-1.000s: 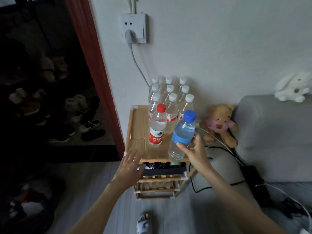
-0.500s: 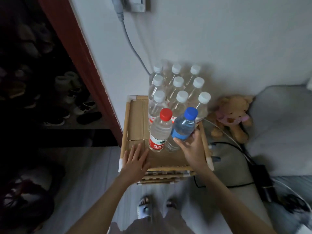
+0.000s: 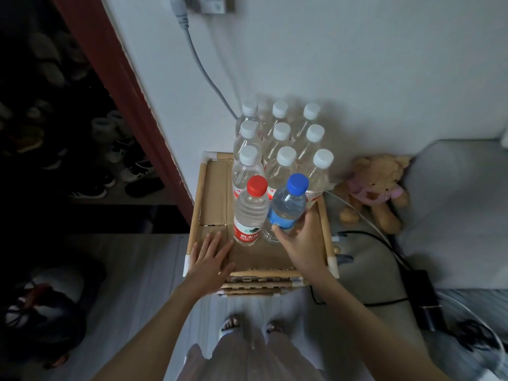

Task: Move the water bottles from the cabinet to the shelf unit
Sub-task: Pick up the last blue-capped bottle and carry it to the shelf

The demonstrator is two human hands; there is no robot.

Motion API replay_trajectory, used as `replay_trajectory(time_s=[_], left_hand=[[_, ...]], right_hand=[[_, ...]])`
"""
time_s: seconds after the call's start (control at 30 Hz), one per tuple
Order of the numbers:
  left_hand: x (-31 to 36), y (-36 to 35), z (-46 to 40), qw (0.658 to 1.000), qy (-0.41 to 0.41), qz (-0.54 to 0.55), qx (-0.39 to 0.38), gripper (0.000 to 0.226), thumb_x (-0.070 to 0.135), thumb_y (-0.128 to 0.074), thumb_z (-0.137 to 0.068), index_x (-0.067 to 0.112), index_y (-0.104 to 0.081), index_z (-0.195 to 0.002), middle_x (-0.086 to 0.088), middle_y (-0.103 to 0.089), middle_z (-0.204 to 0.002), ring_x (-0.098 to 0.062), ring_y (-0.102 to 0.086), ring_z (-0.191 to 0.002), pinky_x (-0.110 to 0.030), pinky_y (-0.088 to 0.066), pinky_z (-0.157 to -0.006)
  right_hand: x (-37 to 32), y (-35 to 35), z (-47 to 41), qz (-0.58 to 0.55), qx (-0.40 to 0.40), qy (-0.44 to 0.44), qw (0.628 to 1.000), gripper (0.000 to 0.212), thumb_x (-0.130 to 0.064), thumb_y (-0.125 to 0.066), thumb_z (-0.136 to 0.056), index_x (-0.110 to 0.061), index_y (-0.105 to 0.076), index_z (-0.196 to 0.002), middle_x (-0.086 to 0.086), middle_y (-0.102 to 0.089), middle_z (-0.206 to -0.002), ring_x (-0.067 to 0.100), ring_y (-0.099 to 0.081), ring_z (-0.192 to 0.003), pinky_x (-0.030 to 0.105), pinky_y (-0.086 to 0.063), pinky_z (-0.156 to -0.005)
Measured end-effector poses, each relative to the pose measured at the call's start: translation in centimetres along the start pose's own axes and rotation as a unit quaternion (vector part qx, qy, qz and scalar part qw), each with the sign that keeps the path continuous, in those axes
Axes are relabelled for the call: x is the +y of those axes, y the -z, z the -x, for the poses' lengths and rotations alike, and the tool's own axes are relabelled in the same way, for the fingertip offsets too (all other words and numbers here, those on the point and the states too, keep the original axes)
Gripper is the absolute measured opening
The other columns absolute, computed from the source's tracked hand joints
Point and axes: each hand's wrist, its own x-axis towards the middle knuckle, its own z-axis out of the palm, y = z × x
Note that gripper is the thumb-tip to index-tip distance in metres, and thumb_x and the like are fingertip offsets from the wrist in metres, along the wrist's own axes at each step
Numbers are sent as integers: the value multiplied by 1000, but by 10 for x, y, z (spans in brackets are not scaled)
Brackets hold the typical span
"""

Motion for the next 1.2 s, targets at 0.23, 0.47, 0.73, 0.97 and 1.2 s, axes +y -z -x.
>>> replay_trajectory(time_s=[0.23,0.47,0.73,0.97,1.2], left_hand=[[1,2,2,1000,4,12,6,89,69,-1,-64,30,-13,-143,-3,5,-155,-21,15,-141,-41,12,-112],[2,3,3,1000,11,9,8,90,69,0,-62,32,-13,-143,-2,5,-156,-20,14,-141,-41,11,-113],[3,1,3,1000,10,19,17,89,69,-2,-63,32,-14,-143,-2,3,-156,-20,14,-141,-40,11,-112],[2,1,3,1000,14,7,13,88,68,0,-63,33,-13,-143,-1,5,-156,-19,14,-141,-40,11,-112],[3,1,3,1000,12,2,10,89,67,1,-62,31,-12,-143,-2,5,-156,-21,14,-141,-41,11,-113]], right_hand=[[7,3,0,-66,-63,-36,995,67,-8,-72,-75,-12,-34,-130,3,-49,-130,15,-51,-120,42,-45,-102],[1,-9,0,-55,-5,-40,998,67,-12,-77,-71,-6,-38,-125,2,-53,-117,8,-55,-102,-3,-41,-74],[17,-3,3,-48,-99,-41,993,63,-9,-59,-86,-14,-26,-140,-3,-44,-137,0,-48,-117,24,-41,-103],[16,-6,0,-74,-76,-60,993,57,-8,-60,-86,-12,-31,-134,-3,-47,-128,-9,-51,-104,13,-46,-90],[17,-10,1,-67,-69,-58,994,57,-8,-59,-86,-13,-29,-135,-7,-45,-126,-1,-47,-112,21,-41,-98]])
